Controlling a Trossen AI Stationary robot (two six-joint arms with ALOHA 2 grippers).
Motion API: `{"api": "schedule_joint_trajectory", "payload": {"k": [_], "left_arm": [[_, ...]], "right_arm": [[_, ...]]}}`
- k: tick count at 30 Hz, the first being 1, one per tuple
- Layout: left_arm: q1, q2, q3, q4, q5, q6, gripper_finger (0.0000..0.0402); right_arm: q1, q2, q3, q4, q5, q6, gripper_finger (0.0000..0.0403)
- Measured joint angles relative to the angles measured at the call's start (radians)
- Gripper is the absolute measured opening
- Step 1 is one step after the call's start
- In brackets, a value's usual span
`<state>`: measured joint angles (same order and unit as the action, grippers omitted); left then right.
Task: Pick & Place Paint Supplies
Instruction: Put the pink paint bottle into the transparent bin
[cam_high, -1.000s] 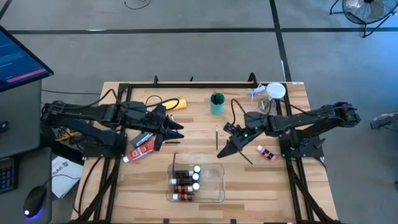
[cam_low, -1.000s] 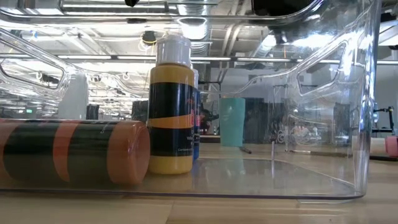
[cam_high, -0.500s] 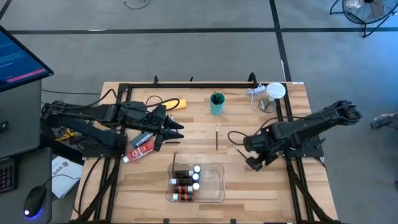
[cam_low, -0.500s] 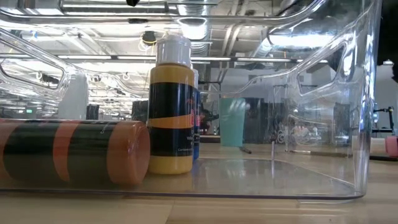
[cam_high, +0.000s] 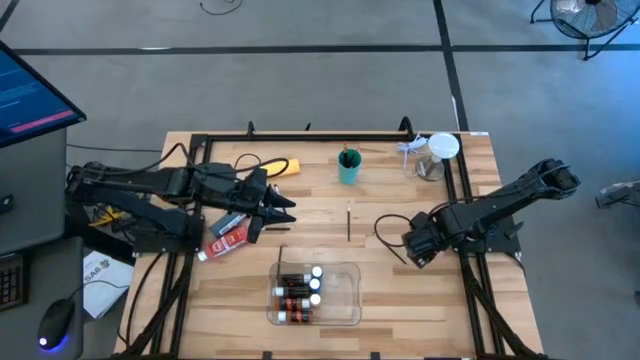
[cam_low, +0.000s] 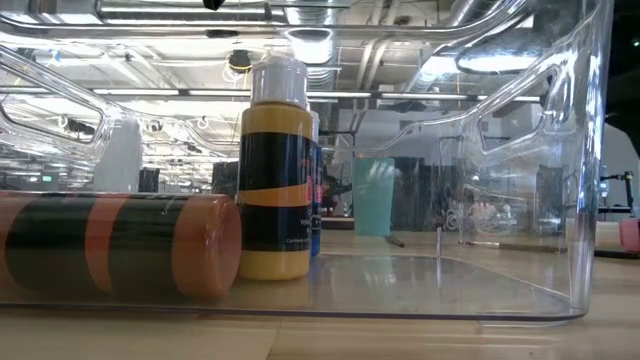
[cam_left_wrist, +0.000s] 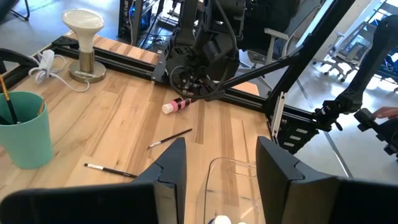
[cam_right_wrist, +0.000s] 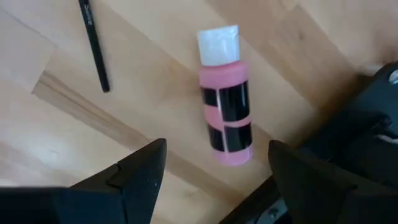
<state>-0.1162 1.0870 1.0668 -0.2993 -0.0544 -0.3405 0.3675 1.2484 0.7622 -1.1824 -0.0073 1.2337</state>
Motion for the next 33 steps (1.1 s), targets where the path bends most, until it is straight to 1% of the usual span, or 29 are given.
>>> {"api": "schedule_joint_trajectory", "payload": {"k": [3,7,9,16,22,26,30,33], "left_arm": [[0.000,0.000,0.000,0.000,0.000,0.000,0.0100],[0.000,0.000,0.000,-0.002,0.000,-0.002,0.0100],[0.000,0.000,0.000,-0.006,0.000,-0.004,0.0100],[0.000,0.000,0.000,-0.012,0.026,-0.007,0.0100],[0.000,0.000,0.000,-0.015,0.026,-0.007,0.0100],[0.000,0.000,0.000,-0.016,0.036,-0.012,0.0100],[0.000,0.000,0.000,-0.016,0.037,-0.015,0.0100],[0.000,0.000,0.000,-0.016,0.037,-0.015,0.0100]], "right_arm": [[-0.001,0.000,-0.030,0.038,0.001,-0.024,0.0276],[-0.001,0.001,-0.107,0.112,-0.072,-0.014,0.0276],[-0.001,0.001,-0.126,0.138,-0.091,0.004,0.0276],[-0.001,0.001,-0.177,0.154,-0.097,0.040,0.0276],[-0.001,0.001,-0.237,0.287,-0.121,0.089,0.0276],[-0.001,0.001,-0.263,0.332,-0.150,0.126,0.0275],[0.009,0.001,-0.274,0.363,-0.180,0.159,0.0257],[0.019,0.001,-0.274,0.397,-0.185,0.187,0.0224]]}}
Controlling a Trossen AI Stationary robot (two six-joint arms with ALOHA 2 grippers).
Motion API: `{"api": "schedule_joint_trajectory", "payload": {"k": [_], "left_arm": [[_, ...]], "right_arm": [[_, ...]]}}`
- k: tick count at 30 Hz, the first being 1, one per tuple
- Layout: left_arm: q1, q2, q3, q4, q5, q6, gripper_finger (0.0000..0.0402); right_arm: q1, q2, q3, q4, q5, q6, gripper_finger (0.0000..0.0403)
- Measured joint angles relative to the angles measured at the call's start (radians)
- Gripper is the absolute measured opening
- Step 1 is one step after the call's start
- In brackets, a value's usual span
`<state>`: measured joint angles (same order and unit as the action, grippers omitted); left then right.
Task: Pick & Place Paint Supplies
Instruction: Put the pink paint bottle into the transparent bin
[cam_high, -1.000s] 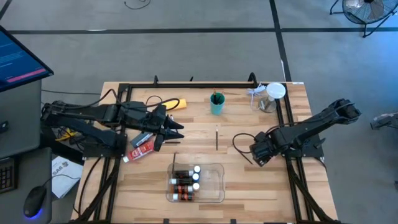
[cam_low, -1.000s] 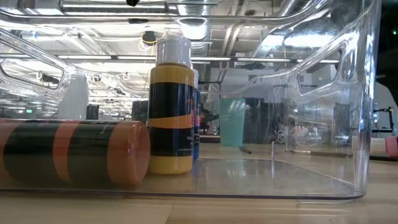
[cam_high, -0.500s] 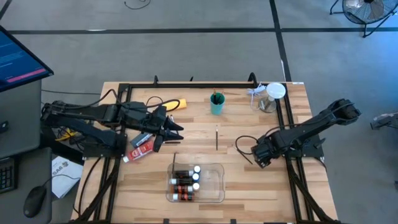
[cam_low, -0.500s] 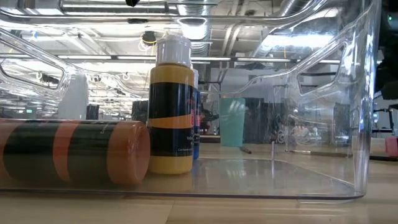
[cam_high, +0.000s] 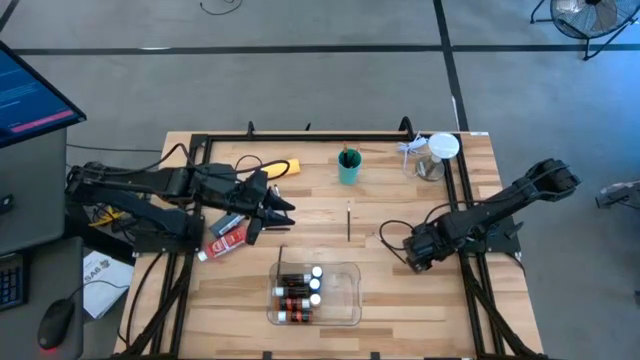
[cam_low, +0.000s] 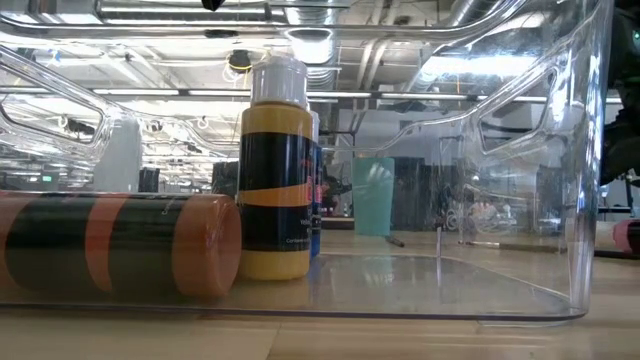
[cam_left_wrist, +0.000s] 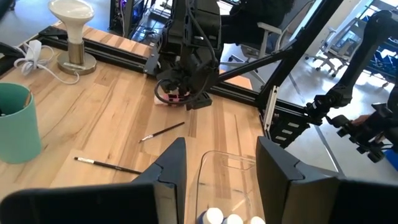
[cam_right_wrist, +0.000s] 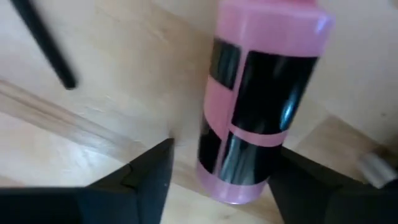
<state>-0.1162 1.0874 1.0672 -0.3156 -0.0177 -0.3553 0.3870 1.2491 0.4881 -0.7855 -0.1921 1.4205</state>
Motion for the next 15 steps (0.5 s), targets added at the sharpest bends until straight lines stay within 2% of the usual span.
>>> {"api": "schedule_joint_trajectory", "payload": {"k": [7,15], "left_arm": [[0.000,0.000,0.000,0.000,0.006,0.000,0.0100],[0.000,0.000,-0.008,0.001,0.014,0.002,0.0100]], "right_arm": [[0.007,0.001,0.018,0.080,0.004,0.070,0.0110],[0.003,0.000,0.157,0.065,0.108,0.051,0.0110]]}}
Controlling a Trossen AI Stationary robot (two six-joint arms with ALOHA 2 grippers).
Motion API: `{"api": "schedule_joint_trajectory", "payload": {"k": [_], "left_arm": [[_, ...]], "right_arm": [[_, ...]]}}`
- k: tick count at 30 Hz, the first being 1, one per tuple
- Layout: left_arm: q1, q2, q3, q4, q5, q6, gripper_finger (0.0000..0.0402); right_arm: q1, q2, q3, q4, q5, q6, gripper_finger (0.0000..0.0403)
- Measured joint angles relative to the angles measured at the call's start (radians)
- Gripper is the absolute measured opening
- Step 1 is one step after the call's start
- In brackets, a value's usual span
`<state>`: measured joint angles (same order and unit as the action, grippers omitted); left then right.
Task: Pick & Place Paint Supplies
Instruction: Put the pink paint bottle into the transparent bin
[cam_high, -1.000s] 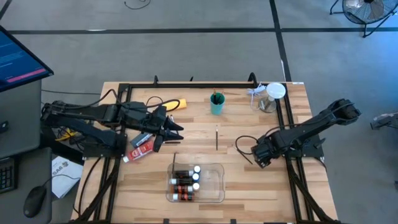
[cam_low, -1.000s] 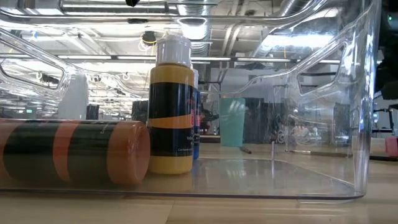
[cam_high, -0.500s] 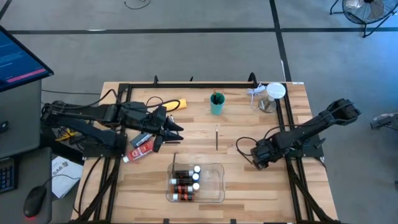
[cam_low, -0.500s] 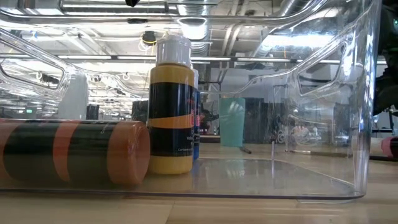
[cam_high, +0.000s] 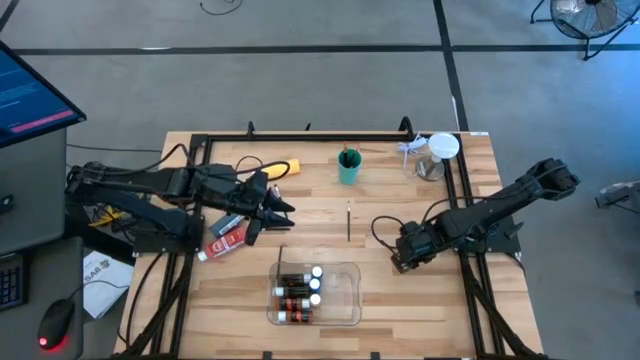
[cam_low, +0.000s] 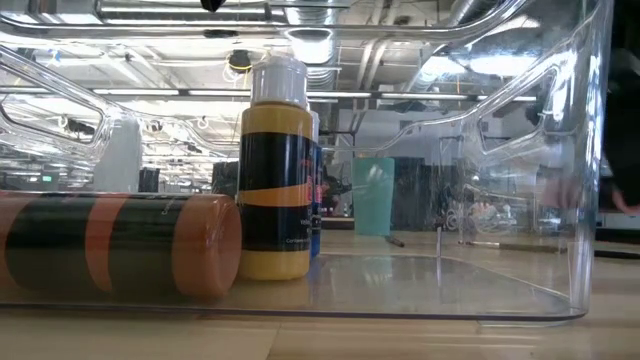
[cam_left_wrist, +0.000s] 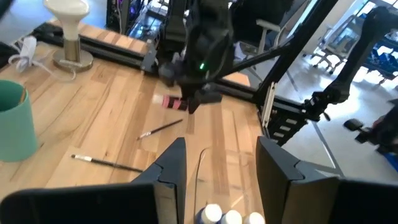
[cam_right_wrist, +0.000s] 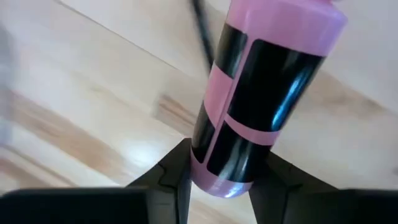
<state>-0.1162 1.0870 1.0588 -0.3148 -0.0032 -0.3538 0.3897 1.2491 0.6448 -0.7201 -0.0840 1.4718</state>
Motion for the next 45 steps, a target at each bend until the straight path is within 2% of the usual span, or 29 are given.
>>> {"api": "schedule_joint_trajectory", "payload": {"k": [6,11,13,18,20,24,25,29,32,38,45], "left_arm": [[0.000,0.000,-0.066,0.008,-0.001,-0.001,0.0100],[0.009,0.001,-0.140,0.086,0.027,-0.047,0.0100],[0.035,0.001,-0.175,0.176,0.127,-0.087,0.0098],[0.134,0.029,-0.286,0.542,0.341,-0.226,0.0082],[0.187,0.053,-0.323,0.703,0.373,-0.313,0.0077],[0.291,0.120,-0.365,0.874,0.382,-0.489,0.0077],[0.316,0.139,-0.365,0.897,0.410,-0.523,0.0081],[0.364,0.225,-0.343,1.000,0.484,-0.649,0.0108],[0.366,0.290,-0.289,1.052,0.487,-0.725,0.0140],[0.364,0.395,-0.125,1.066,0.486,-0.743,0.0196],[0.398,0.472,-0.021,1.056,0.483,-0.738,0.0204]], "right_arm": [[-0.014,0.000,0.117,-0.028,0.101,-0.010,0.0126],[-0.057,0.000,0.221,-0.026,0.171,-0.081,0.0110],[-0.083,0.000,0.265,-0.012,0.201,-0.122,0.0110],[-0.152,0.000,0.364,0.090,0.286,-0.238,0.0117],[-0.181,0.000,0.395,0.156,0.305,-0.284,0.0120],[-0.221,0.000,0.445,0.292,0.338,-0.370,0.0112],[-0.227,0.000,0.456,0.326,0.346,-0.389,0.0110],[-0.244,-0.001,0.469,0.440,0.356,-0.434,0.0110],[-0.247,-0.001,0.469,0.478,0.364,-0.436,0.0111],[-0.231,0.017,0.468,0.485,0.369,-0.435,0.0113],[-0.213,0.035,0.467,0.541,0.369,-0.434,0.0113]]}}
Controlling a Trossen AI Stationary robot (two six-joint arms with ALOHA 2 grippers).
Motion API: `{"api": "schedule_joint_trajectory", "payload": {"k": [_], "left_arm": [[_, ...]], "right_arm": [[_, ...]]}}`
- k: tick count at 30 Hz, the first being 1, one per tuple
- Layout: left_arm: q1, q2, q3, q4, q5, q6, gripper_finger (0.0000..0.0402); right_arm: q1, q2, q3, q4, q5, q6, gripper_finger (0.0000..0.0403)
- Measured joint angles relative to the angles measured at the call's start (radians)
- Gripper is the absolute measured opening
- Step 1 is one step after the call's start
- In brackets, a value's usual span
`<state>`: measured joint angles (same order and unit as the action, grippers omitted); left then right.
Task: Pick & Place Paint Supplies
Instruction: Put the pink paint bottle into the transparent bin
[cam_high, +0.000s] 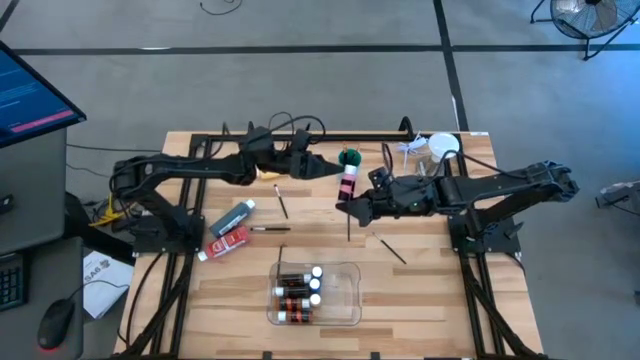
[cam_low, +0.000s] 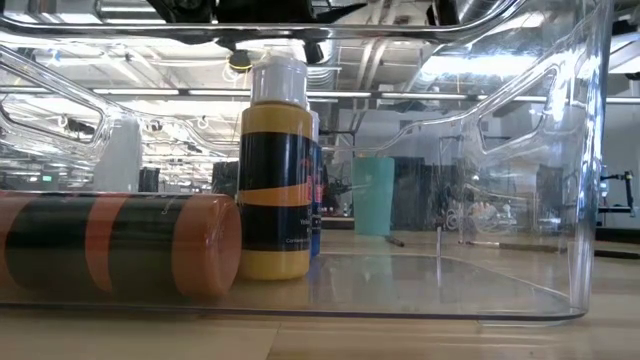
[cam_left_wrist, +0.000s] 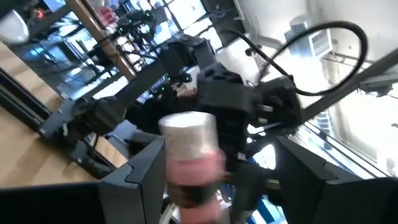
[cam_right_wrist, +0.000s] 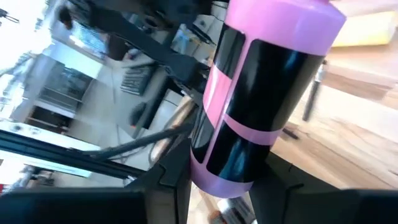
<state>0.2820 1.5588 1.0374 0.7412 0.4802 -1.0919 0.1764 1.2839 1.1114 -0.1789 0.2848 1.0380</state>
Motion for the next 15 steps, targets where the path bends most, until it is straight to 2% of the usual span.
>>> {"api": "schedule_joint_trajectory", "payload": {"k": [9,11,15], "left_arm": [[0.013,0.032,0.011,0.000,0.059,0.044,0.0185],[0.018,0.033,0.011,-0.001,0.123,0.084,0.0180],[0.078,0.034,0.011,-0.001,0.322,0.149,0.0171]], "right_arm": [[0.010,0.006,0.002,0.045,-0.003,0.000,0.0113],[0.010,0.007,0.002,0.043,-0.007,0.002,0.0113],[0.015,0.007,0.002,0.053,-0.028,0.010,0.0113]]}}
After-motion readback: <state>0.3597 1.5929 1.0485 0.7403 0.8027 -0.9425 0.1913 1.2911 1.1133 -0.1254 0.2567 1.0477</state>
